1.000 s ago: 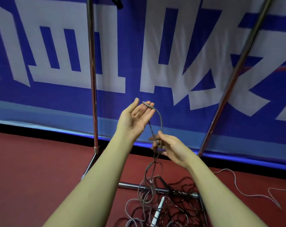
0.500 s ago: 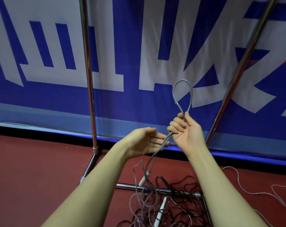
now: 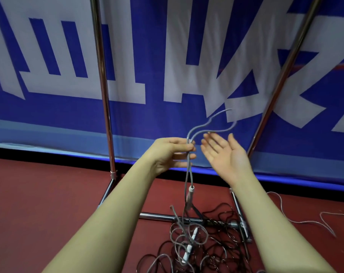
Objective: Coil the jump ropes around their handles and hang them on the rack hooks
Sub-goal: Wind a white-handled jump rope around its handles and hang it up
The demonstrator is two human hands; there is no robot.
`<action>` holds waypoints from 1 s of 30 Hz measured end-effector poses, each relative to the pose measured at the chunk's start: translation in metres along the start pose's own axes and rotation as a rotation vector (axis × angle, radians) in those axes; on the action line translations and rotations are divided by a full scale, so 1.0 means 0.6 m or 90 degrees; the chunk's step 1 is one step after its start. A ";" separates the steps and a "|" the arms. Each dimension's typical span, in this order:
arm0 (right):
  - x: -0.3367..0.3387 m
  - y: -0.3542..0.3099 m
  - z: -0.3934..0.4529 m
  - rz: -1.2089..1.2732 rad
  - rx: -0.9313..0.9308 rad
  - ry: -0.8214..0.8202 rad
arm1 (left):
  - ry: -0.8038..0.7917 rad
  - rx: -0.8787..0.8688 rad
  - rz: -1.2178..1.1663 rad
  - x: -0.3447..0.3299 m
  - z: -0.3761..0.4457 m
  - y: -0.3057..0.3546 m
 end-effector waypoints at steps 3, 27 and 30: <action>0.010 0.032 -0.005 -0.153 -0.074 -0.027 | 0.060 -0.030 -0.156 0.005 0.005 0.011; -0.042 0.039 -0.003 -0.485 0.155 -0.014 | 0.198 -0.184 -0.262 0.062 0.011 0.038; -0.025 0.024 0.000 -0.550 0.178 0.049 | 0.197 -0.187 -0.239 0.061 0.010 0.039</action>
Point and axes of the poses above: each hand's wrist, its own z-axis towards the middle knuckle, its own x-axis out of the back of the hand, y = z × x, the point moved 6 cm from there along z, towards the middle knuckle, and after that the axes turned 10 degrees about -z, right-handed, at the moved point
